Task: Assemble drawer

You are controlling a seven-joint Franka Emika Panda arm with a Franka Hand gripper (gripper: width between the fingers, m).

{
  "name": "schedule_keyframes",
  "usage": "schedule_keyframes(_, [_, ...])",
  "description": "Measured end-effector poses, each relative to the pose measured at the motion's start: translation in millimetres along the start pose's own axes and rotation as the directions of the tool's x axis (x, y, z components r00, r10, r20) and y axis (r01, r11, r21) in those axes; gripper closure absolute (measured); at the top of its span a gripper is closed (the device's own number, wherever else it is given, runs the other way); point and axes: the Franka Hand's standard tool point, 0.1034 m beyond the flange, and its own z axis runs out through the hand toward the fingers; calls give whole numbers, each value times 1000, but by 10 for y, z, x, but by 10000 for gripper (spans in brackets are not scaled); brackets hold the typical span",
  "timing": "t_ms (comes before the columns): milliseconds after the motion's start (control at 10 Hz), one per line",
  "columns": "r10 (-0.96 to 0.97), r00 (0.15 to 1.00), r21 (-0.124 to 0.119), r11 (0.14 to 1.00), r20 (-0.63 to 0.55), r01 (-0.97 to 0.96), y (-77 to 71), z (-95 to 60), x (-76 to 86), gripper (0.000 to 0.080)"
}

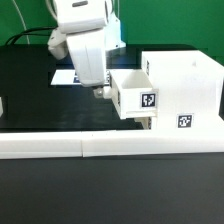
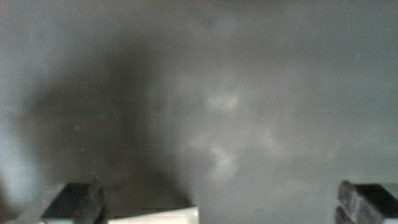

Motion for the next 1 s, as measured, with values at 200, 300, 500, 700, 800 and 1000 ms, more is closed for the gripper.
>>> schedule_keyframes(200, [8, 1000, 13, 1000, 8, -8, -178, -29, -11, 150])
schedule_keyframes(300, [7, 1000, 18, 1000, 13, -8, -252, -47, 18, 150])
schedule_keyframes(500, [26, 1000, 30, 999, 10, -26, -305, 2, 120, 150])
schedule_keyframes(700, [56, 998, 33, 998, 5, -56, -278, 33, 304, 150])
schedule_keyframes(800, [72, 997, 34, 997, 10, -72, -260, 28, 334, 150])
schedule_keyframes(1000, [96, 995, 36, 995, 16, -97, -242, 18, 340, 150])
